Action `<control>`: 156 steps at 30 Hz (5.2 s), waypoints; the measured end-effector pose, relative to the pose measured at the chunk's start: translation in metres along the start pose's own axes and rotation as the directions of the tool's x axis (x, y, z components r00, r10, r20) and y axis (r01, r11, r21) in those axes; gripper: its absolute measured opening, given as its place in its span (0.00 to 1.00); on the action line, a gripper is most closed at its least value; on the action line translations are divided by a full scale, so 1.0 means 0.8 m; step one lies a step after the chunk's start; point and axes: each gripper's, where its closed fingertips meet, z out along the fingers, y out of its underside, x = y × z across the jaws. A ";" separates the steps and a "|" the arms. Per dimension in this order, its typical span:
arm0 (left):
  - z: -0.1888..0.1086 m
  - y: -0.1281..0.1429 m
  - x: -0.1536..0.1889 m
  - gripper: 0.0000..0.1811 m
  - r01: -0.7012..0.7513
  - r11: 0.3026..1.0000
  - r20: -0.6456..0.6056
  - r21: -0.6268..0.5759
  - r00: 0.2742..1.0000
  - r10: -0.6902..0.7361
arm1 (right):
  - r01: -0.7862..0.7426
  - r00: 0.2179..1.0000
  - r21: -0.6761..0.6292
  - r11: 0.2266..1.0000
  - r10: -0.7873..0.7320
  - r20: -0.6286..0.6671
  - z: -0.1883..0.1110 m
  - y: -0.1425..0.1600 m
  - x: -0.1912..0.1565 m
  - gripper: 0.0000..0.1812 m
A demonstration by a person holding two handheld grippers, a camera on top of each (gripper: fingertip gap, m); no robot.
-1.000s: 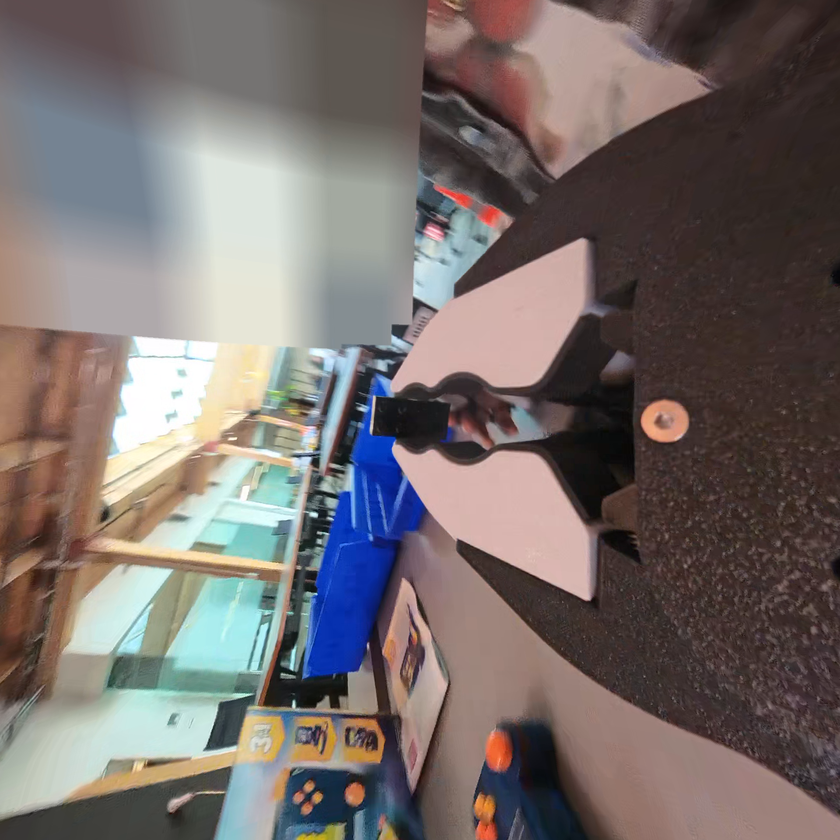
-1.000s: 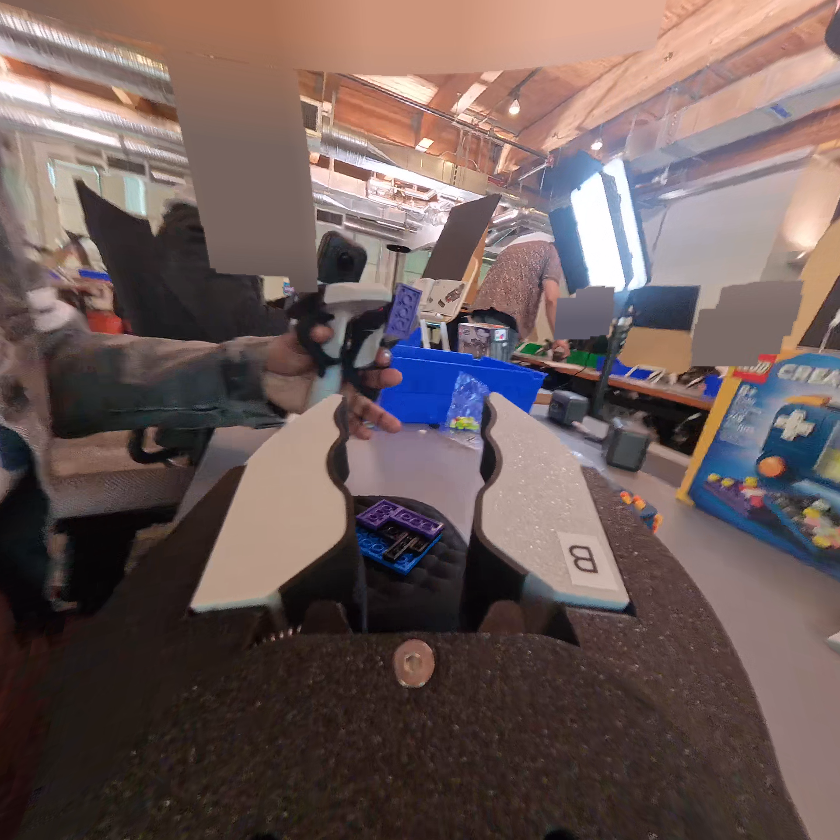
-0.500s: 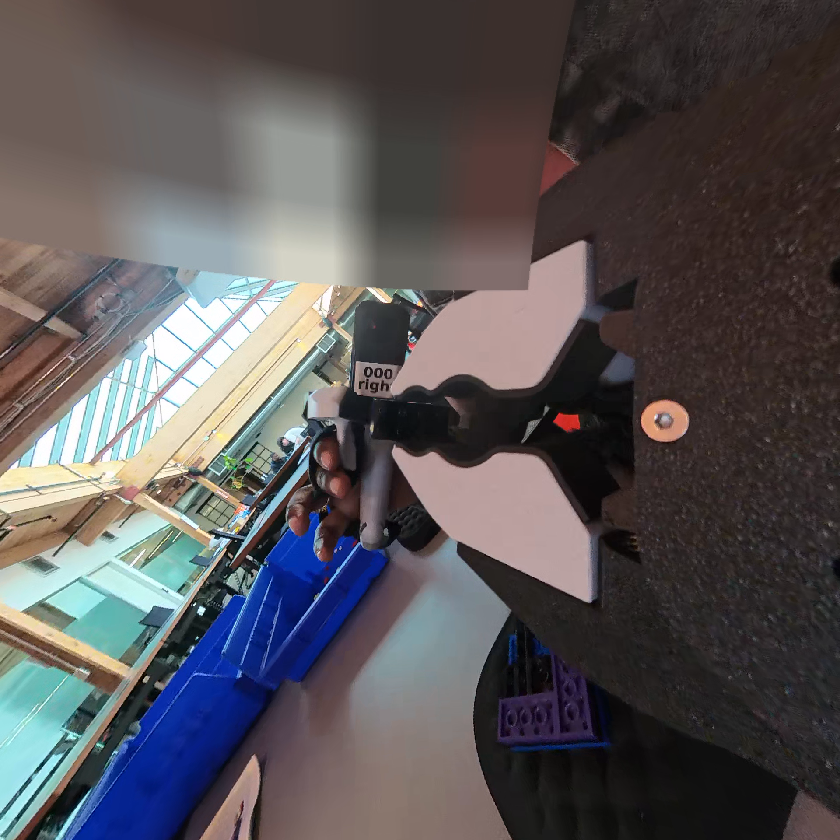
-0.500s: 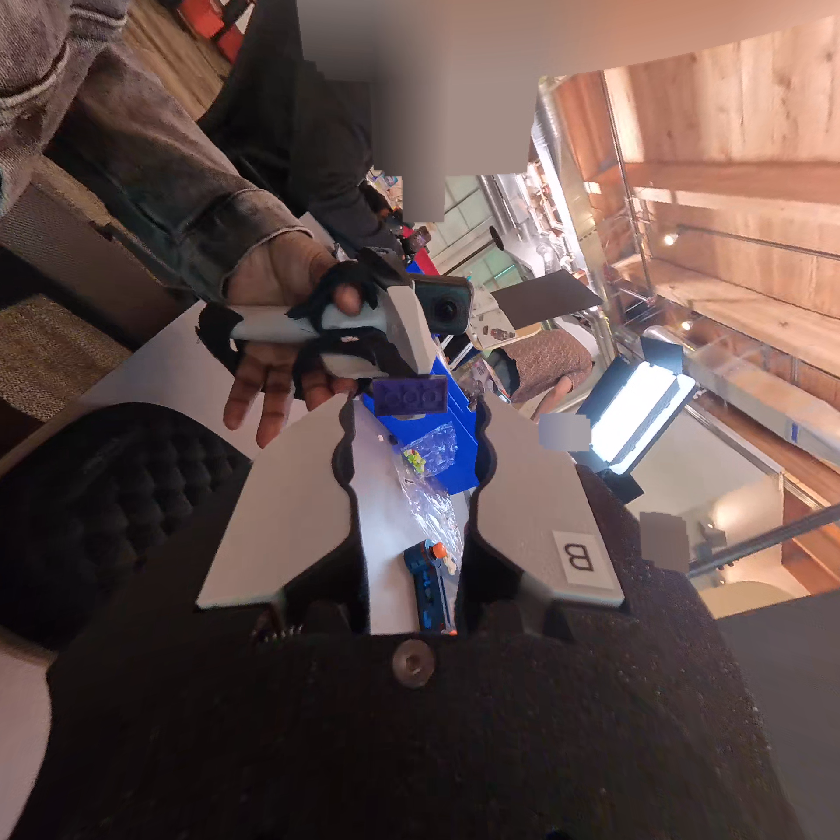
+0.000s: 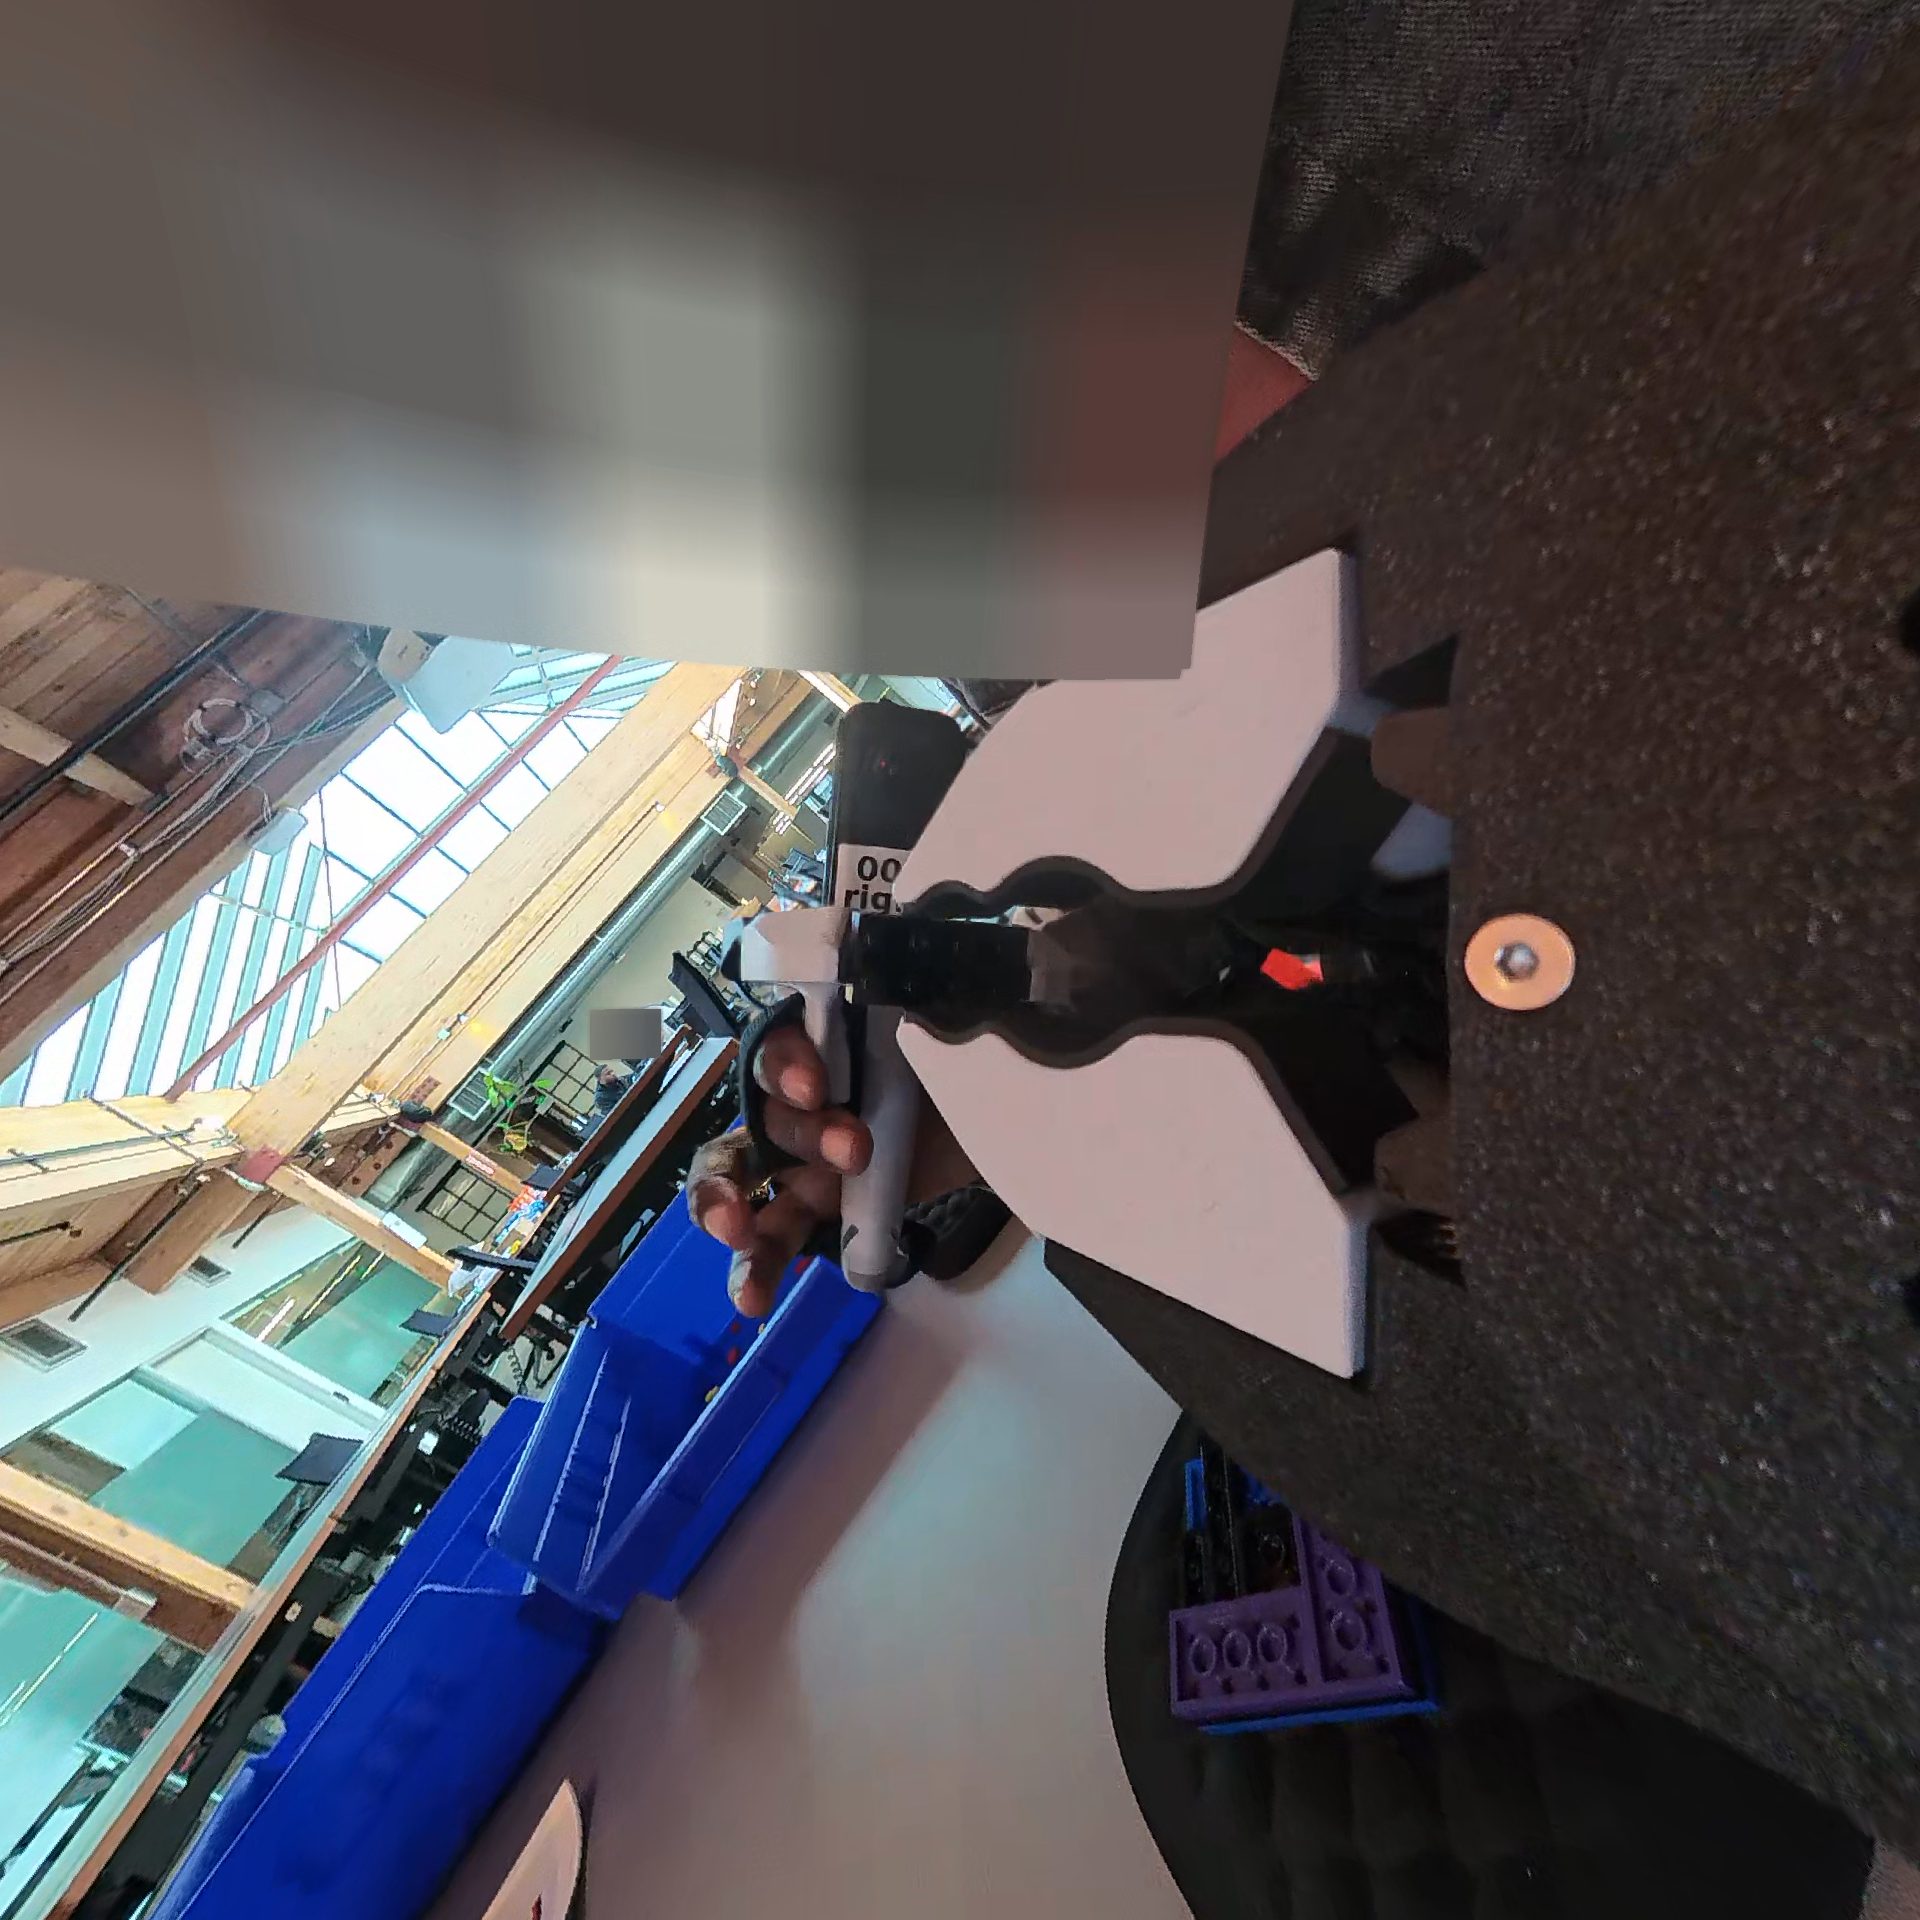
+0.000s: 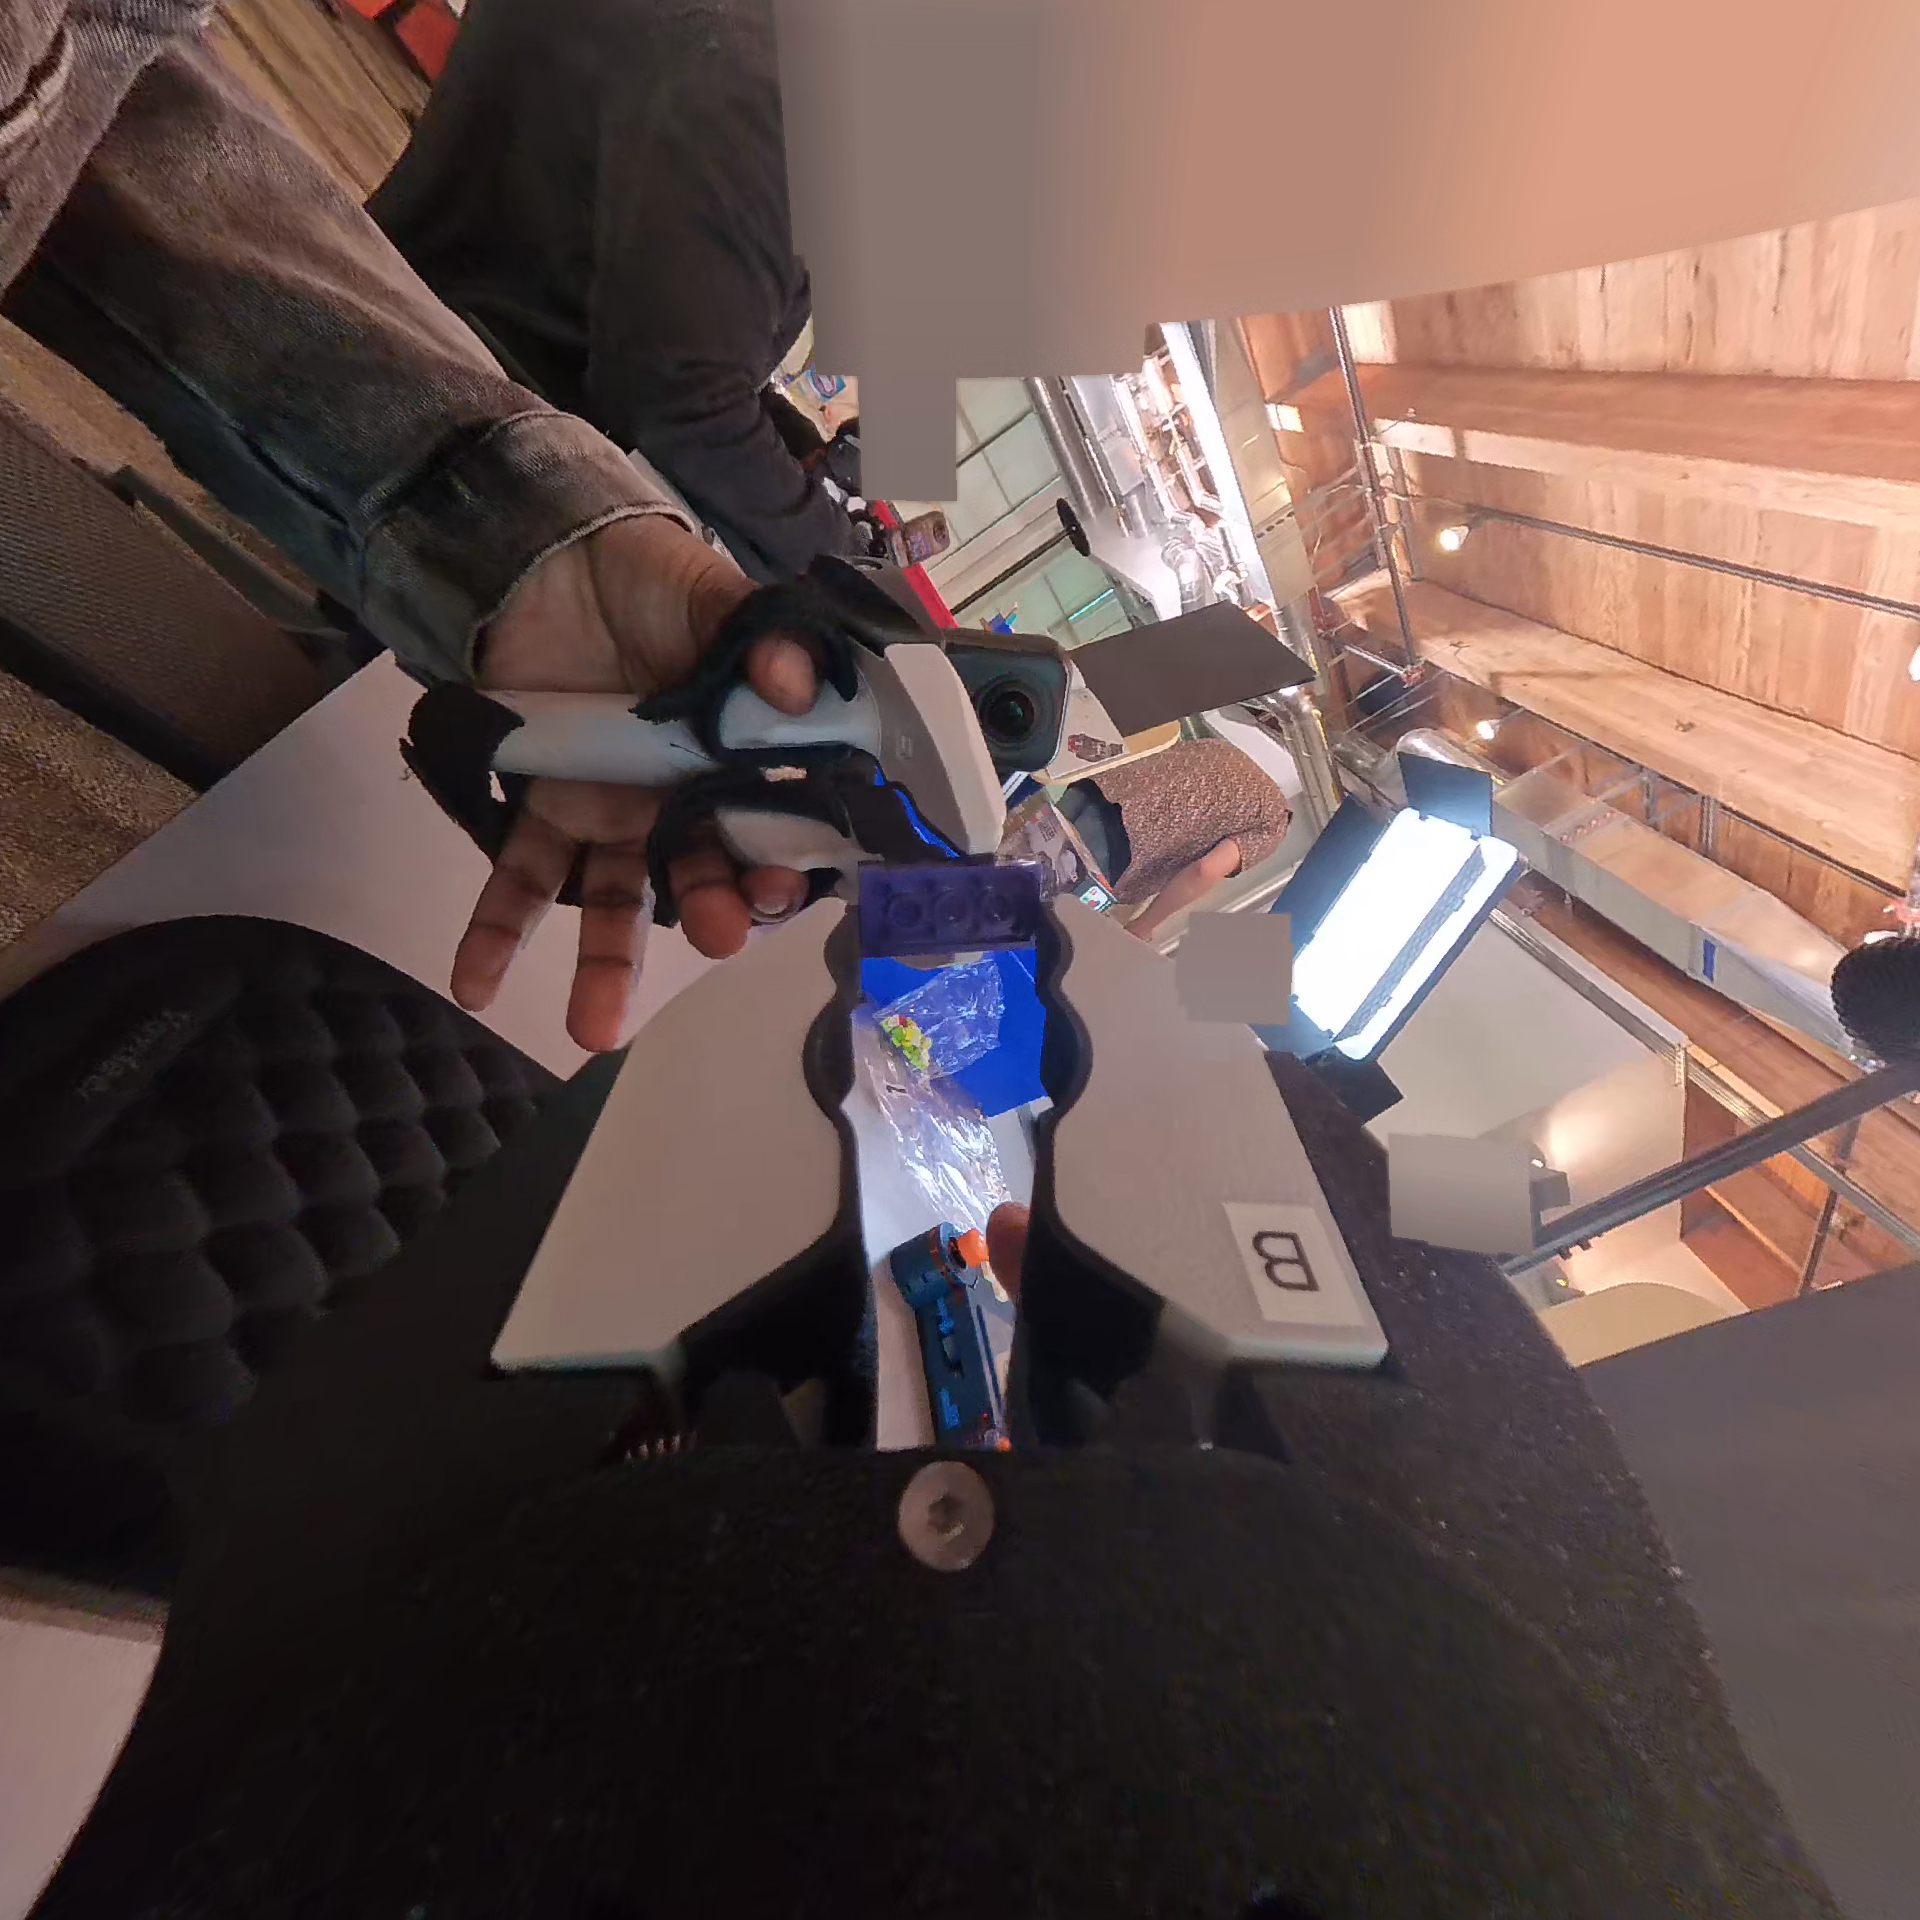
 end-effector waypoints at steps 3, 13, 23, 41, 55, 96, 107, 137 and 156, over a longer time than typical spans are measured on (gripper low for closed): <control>-0.001 -0.003 0.000 0.15 -0.107 0.994 0.016 -0.006 0.994 0.107 | -0.160 0.986 0.034 0.987 0.161 -0.037 -0.002 0.002 0.008 0.18; 0.007 -0.029 -0.002 0.26 -0.616 0.781 0.195 -0.104 0.758 0.623 | -0.903 0.395 0.215 0.372 0.916 0.076 -0.016 0.027 0.019 0.18; 0.012 -0.008 -0.014 0.24 -0.524 0.828 0.144 -0.202 0.820 0.554 | -0.900 0.413 0.184 0.396 0.908 0.070 -0.014 0.019 0.014 0.17; 0.005 0.005 -0.004 0.17 -0.523 0.826 0.049 -0.209 0.838 0.543 | -0.867 0.497 0.129 0.482 0.859 0.127 -0.007 0.005 0.001 0.17; 0.000 0.010 0.001 0.17 -0.512 0.828 0.039 -0.231 0.845 0.533 | -0.858 0.513 0.088 0.505 0.838 0.187 -0.006 -0.004 -0.002 0.21; 0.000 0.029 -0.009 0.17 -0.555 0.763 0.033 -0.330 0.801 0.597 | -0.890 0.453 0.051 0.453 0.867 0.206 -0.017 0.001 -0.011 0.17; -0.020 0.024 -0.038 0.17 -0.432 0.879 0.162 -0.202 0.870 0.465 | -0.910 0.405 -0.003 0.415 0.891 0.206 -0.027 0.010 -0.026 0.00; -0.029 0.002 -0.005 0.17 -0.379 0.924 0.104 0.052 0.922 0.372 | -0.970 0.222 0.157 0.187 0.941 0.254 0.024 0.006 -0.005 0.17; -0.046 -0.001 -0.023 0.15 -0.132 0.990 0.143 0.050 0.982 0.124 | -0.639 0.768 -0.059 0.767 0.640 -0.007 0.017 0.013 -0.016 0.17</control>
